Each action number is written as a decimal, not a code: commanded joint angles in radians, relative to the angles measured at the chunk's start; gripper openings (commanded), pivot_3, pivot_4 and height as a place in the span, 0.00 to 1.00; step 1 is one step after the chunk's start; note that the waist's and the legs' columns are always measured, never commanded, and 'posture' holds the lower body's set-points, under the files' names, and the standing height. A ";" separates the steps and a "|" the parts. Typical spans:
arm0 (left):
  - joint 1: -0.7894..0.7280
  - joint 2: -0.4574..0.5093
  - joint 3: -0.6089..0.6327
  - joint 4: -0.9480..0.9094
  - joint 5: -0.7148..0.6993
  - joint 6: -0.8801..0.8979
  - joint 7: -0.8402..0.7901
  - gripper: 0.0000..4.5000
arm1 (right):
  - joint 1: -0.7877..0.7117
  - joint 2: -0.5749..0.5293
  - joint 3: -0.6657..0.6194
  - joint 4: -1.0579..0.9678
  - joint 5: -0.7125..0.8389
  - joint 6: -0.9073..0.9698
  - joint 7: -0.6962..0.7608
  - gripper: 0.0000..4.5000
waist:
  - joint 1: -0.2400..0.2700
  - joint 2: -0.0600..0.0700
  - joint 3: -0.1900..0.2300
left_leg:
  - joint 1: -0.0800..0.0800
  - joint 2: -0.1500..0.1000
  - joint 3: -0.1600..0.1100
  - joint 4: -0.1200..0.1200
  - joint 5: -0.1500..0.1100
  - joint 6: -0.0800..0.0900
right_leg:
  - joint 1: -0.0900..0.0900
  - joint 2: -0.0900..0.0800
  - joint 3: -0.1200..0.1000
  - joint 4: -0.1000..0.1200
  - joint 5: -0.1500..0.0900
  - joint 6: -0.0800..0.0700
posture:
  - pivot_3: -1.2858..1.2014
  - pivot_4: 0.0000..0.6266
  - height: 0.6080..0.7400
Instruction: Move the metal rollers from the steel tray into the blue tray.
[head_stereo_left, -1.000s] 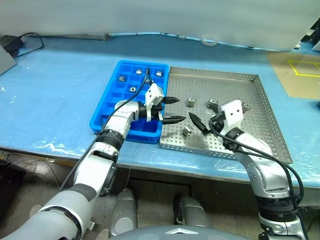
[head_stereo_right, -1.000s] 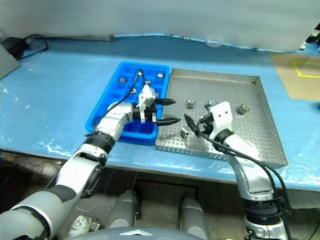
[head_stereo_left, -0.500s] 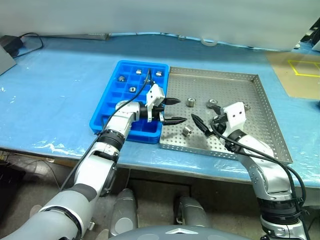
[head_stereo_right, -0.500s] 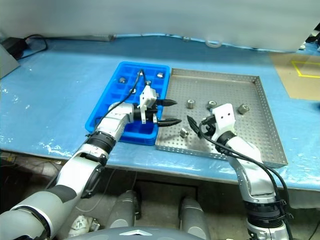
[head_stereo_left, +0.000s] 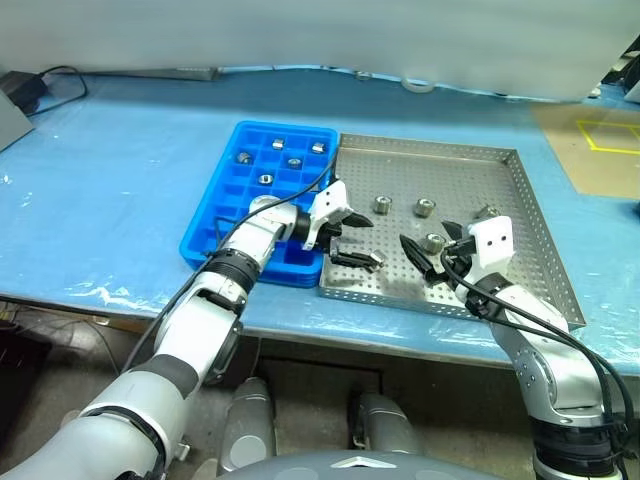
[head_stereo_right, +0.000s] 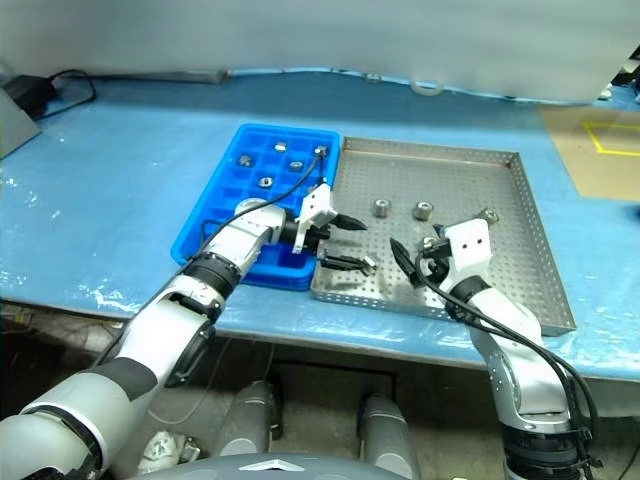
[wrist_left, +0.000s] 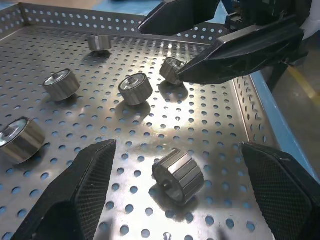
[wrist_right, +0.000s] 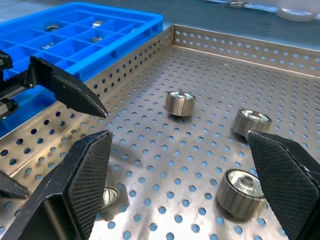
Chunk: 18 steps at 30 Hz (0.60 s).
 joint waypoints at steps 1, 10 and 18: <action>-0.059 -0.027 -0.053 0.067 0.072 -0.039 0.019 0.97 | 0.040 0.010 -0.019 -0.083 -0.006 -0.004 -0.032 1.00 | -0.005 0.000 0.000 | 0.000 0.000 0.000 0.000 0.000 0.000 | 0.000 0.000 0.000 0.000 0.000 0.000 | 0.37 0.24 1.00; -0.116 -0.048 -0.191 0.192 0.270 -0.219 0.090 0.77 | 0.096 0.032 -0.026 -0.132 -0.013 -0.012 -0.086 1.00 | -0.036 0.005 -0.003 | 0.004 -0.001 0.001 -0.001 -0.003 0.004 | 0.006 0.000 0.001 -0.009 0.002 0.003 | 0.35 0.24 1.00; -0.145 -0.051 -0.139 0.204 0.253 -0.238 0.145 0.39 | 0.067 0.035 0.008 -0.099 -0.034 -0.027 -0.085 1.00 | -0.049 0.005 -0.003 | 0.004 -0.002 0.002 -0.001 -0.003 0.005 | 0.006 -0.001 0.002 -0.010 0.002 0.003 | 0.36 0.24 1.00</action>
